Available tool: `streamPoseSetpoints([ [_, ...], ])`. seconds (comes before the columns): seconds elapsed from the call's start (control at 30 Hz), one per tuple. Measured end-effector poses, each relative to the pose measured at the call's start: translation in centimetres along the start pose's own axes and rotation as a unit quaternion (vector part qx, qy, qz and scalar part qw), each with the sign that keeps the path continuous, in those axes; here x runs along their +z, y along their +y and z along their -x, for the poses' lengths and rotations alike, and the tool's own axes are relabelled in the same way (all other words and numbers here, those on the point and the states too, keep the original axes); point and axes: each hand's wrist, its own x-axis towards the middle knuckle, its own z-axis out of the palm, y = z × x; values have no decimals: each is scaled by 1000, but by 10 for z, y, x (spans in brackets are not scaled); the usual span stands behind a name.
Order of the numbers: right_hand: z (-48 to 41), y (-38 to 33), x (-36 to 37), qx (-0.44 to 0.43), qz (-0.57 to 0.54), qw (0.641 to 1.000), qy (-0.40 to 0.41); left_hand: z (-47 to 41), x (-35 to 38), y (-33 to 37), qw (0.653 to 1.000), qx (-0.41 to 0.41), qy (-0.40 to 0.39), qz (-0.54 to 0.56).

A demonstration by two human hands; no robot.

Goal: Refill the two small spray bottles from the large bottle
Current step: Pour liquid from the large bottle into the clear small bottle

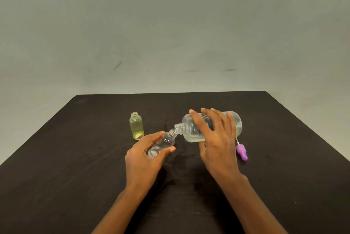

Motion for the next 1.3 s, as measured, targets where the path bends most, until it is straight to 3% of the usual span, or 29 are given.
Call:
streamPoseSetpoints([
  [1.3, 1, 0, 0, -7, 2, 1000, 21, 1, -1, 1, 1000, -5, -4, 5],
])
